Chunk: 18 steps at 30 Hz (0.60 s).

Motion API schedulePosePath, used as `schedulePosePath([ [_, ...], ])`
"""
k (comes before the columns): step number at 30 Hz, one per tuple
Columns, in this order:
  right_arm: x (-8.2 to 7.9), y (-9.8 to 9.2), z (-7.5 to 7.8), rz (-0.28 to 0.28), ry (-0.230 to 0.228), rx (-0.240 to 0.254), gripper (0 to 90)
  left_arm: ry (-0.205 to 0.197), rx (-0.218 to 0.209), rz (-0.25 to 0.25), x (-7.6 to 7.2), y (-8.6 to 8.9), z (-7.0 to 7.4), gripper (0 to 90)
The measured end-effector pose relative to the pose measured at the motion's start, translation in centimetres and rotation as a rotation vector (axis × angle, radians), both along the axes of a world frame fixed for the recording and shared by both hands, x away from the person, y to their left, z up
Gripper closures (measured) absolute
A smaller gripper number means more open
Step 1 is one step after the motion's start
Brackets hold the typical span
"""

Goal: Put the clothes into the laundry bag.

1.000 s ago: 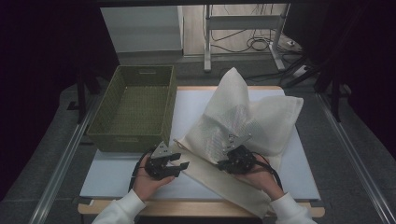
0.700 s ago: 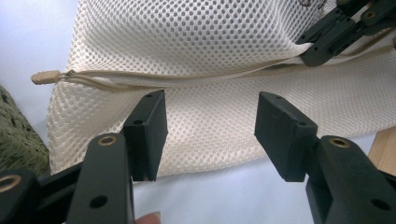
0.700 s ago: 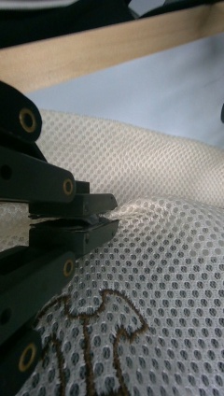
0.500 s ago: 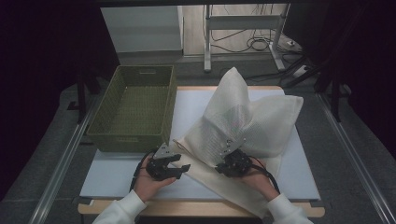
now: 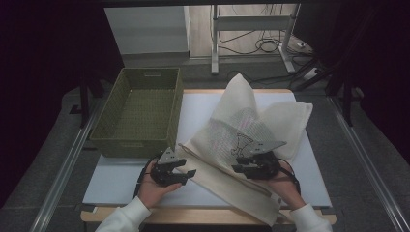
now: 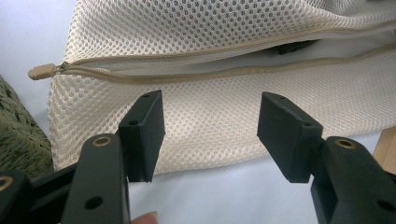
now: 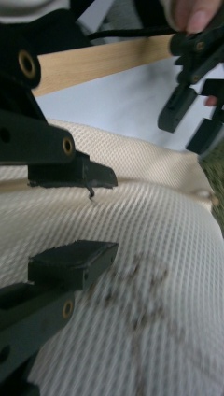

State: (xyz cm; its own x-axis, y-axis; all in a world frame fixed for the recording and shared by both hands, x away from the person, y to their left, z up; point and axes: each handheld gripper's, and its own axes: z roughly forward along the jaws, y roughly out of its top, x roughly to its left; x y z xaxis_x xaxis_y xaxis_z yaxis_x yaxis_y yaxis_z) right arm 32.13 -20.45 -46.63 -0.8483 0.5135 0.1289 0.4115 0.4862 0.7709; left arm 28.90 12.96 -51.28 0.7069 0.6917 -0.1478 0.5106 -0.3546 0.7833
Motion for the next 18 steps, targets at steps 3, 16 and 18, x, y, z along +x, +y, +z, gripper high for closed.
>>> schedulePosePath([
  [3,-0.2,-1.4,-0.6,-0.031,0.030,-0.032,74.2,0.000,0.003,-0.001,0.0,-0.1,0.0,40.4],
  [16,-0.7,0.7,-4.5,-0.010,0.051,-0.257,88.9,0.005,0.013,-0.004,0.0,-0.3,-0.3,39.8],
  [18,-0.6,0.6,-4.4,-0.012,0.053,-0.252,88.9,0.005,0.014,-0.003,0.1,-0.3,-0.3,39.8],
])
